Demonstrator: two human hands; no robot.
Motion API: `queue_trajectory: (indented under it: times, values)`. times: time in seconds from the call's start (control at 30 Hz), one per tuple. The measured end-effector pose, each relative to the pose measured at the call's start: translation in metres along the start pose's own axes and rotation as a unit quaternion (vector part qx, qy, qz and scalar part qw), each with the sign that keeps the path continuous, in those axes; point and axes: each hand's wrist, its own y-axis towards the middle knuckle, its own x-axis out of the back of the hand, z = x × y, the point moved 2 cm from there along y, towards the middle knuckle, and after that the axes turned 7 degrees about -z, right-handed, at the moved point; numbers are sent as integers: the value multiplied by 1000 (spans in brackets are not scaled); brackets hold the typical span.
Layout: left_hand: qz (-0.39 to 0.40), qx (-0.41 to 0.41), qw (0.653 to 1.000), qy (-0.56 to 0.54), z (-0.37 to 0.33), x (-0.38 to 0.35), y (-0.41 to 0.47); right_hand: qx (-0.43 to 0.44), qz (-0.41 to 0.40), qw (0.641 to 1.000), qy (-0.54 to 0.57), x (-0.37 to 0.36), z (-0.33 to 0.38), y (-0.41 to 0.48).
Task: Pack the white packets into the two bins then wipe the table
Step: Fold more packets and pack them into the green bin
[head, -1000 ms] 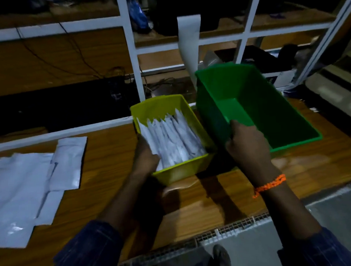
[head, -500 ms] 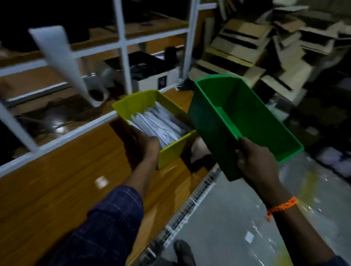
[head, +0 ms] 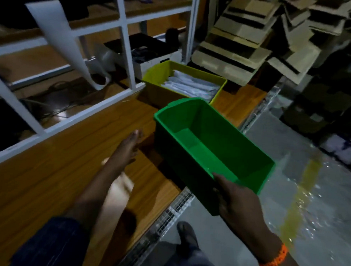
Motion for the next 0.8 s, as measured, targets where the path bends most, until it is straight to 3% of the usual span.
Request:
queue_trajectory:
  times: [0.13,0.23,0.37,0.5,0.8]
  values:
    - [-82,-23,994,-64,36,51,-55,116,113,987,21,-33,70,-11]
    - [-181,-17,980,-86,59,85,-83,186,144,970,60,-60,133,-11]
    - [-278,-70,958,-12,83,127,-106,276,174,939,113,-87,217,-19]
    - [-383,14,923,-19,118,176,-112,342,174,910,154,-116,264,-33]
    - [-311,-4,948,-60,103,209,-104,335,153,922,123,-129,274,-6]
